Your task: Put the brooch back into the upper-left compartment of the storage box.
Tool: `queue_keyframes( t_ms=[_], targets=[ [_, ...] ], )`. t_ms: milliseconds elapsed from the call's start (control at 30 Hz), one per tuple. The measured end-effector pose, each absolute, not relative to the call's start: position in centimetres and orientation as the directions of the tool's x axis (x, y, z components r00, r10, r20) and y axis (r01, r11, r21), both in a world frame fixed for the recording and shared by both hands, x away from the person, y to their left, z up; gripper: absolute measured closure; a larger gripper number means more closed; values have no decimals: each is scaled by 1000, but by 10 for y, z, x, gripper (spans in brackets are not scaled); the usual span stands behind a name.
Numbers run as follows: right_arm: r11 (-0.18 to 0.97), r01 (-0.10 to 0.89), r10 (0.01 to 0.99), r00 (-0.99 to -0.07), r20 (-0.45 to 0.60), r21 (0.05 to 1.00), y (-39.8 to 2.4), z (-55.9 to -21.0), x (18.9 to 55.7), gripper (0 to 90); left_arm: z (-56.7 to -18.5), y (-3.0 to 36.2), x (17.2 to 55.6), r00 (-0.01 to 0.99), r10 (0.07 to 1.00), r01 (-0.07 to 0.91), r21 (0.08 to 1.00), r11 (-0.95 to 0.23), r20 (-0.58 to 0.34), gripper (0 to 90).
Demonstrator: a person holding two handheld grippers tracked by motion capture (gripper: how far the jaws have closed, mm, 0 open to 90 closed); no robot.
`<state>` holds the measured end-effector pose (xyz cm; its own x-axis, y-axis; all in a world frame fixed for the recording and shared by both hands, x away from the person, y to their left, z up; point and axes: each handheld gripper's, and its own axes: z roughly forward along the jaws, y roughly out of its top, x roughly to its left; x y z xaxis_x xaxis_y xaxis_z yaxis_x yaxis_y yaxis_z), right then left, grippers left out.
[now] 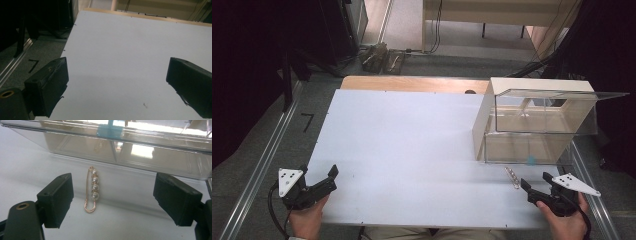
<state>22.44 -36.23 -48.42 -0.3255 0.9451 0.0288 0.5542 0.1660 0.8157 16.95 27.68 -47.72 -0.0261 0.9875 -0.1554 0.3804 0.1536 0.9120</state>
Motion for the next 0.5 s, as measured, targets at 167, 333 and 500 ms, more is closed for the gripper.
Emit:
queue_keyframes(
  t_ms=[167, 333, 500],
  targets=[
    [171, 557, 944, -330, 28, 813, -362, -485, 225, 167, -477, 277, 170, -28, 987, 385, 910, 154, -156, 35],
    [181, 557, 939, -342, 26, 811, -359, -487, 229, 170, -477, 276, 170, -26, 988, 386, 910, 153, -155, 36],
    [192, 562, 936, -351, 22, 804, -358, -488, 233, 173, -477, 277, 170, -27, 986, 385, 909, 161, -163, 36]
  ],
)
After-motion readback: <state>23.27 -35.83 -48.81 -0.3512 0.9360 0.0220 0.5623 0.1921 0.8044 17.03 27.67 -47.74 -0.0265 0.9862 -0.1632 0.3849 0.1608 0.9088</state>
